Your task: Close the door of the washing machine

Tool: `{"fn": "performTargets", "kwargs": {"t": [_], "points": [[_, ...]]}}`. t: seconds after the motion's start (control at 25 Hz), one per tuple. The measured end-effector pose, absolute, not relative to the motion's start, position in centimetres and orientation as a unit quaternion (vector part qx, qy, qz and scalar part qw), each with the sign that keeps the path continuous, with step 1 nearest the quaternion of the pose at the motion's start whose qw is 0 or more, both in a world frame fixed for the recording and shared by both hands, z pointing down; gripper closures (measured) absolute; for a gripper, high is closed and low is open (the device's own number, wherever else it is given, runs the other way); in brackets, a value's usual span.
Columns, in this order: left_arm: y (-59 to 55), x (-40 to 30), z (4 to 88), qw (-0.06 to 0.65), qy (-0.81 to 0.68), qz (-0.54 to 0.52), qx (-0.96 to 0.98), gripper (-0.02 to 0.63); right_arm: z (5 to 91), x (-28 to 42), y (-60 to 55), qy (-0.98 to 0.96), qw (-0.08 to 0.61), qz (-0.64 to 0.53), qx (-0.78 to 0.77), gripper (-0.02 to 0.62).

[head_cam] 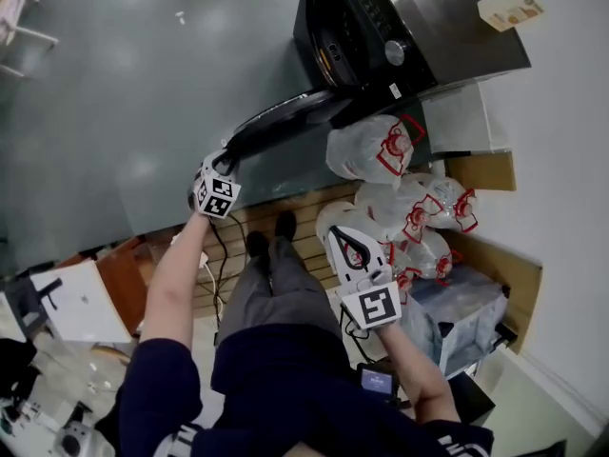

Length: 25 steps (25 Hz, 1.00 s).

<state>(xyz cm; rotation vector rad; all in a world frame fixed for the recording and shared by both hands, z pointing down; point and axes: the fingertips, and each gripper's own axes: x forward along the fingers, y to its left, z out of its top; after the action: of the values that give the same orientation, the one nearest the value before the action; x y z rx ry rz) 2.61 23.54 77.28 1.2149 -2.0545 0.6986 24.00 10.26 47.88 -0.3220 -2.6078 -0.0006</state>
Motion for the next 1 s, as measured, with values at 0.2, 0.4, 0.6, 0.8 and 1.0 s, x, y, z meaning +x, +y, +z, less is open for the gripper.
{"fn": "performTargets", "kwargs": {"t": [0.2, 0.4, 0.6, 0.8, 1.0], "points": [[23.9, 0.0, 77.4, 0.331, -0.775, 0.278, 0.461, 0.468, 48.3, 22.7, 8.5, -0.954, 0.262, -0.004, -0.143, 0.575], [23.7, -3.2, 77.5, 0.336, -0.767, 0.29, 0.463, 0.462, 48.9, 21.4, 7.3, -0.952, 0.272, 0.007, -0.14, 0.575], [23.1, -6.6, 77.8, 0.335, -0.753, 0.305, 0.478, 0.459, 49.8, 19.5, 7.1, -0.95, 0.277, 0.003, -0.147, 0.575], [22.9, -9.6, 77.8, 0.335, -0.738, 0.313, 0.496, 0.456, 50.3, 16.9, 7.4, -0.95, 0.281, 0.014, -0.134, 0.575], [21.4, -14.0, 78.3, 0.32, -0.715, 0.32, 0.533, 0.455, 51.3, 12.7, 8.2, -0.95, 0.296, 0.028, -0.1, 0.575]]}}
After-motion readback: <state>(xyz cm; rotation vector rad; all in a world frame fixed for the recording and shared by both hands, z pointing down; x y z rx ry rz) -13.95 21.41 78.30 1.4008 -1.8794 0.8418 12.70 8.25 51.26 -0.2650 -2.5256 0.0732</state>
